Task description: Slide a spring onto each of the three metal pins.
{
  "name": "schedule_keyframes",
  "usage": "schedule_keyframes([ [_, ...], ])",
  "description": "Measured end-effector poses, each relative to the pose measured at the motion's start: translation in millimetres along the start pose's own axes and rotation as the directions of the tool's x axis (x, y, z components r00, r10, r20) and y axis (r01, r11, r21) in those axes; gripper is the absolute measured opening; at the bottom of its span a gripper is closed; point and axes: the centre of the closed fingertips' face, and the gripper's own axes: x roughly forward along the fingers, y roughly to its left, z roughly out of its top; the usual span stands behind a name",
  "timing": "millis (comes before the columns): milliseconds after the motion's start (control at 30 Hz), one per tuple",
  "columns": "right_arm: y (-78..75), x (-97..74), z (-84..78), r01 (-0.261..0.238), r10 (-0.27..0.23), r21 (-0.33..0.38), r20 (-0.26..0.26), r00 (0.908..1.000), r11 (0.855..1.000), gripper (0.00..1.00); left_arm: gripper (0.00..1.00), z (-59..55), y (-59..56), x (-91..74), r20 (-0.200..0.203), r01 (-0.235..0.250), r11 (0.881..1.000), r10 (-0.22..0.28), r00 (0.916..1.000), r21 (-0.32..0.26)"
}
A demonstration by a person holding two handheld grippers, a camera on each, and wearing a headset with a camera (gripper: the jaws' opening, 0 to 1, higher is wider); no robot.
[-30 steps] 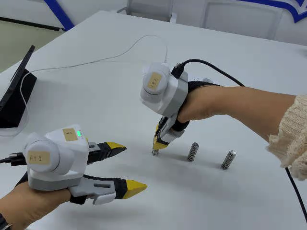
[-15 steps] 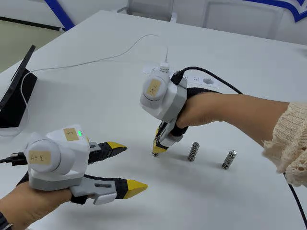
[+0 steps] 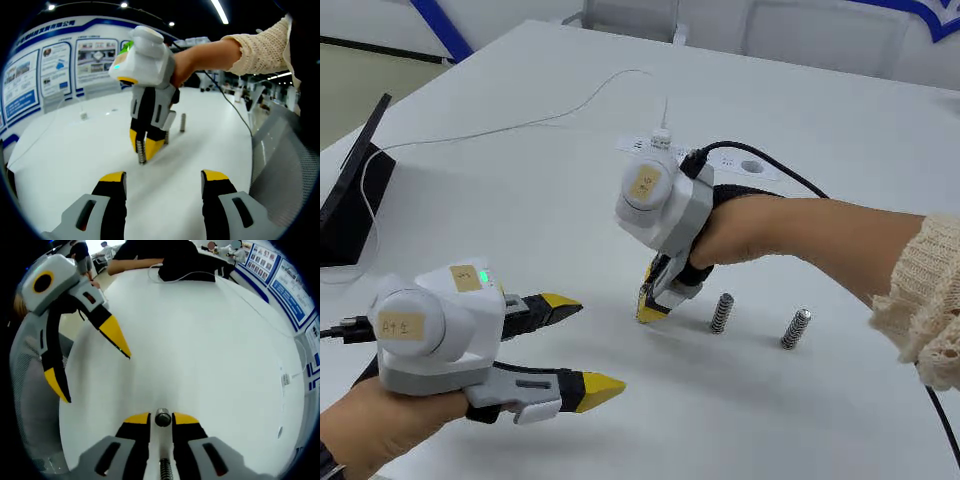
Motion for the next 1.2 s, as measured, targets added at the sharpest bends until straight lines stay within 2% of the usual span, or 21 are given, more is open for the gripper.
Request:
schedule_keyframes([
  [500,2.6,-7.9,-8.4,-0.004,0.001,0.055,0.046,0.9989,0.998,0.32,0.61,1.2,2.2,1.6,-0.002,-0.001,1.000,0.001,1.0000,-0.002],
  [1200,-5.1,-18.4,-21.5,0.036,-0.048,0.105,0.114,0.9924,0.994,0.52,0.62,7.7,-0.3,3.7,0.002,0.001,1.000,-0.001,1.0000,-0.003],
])
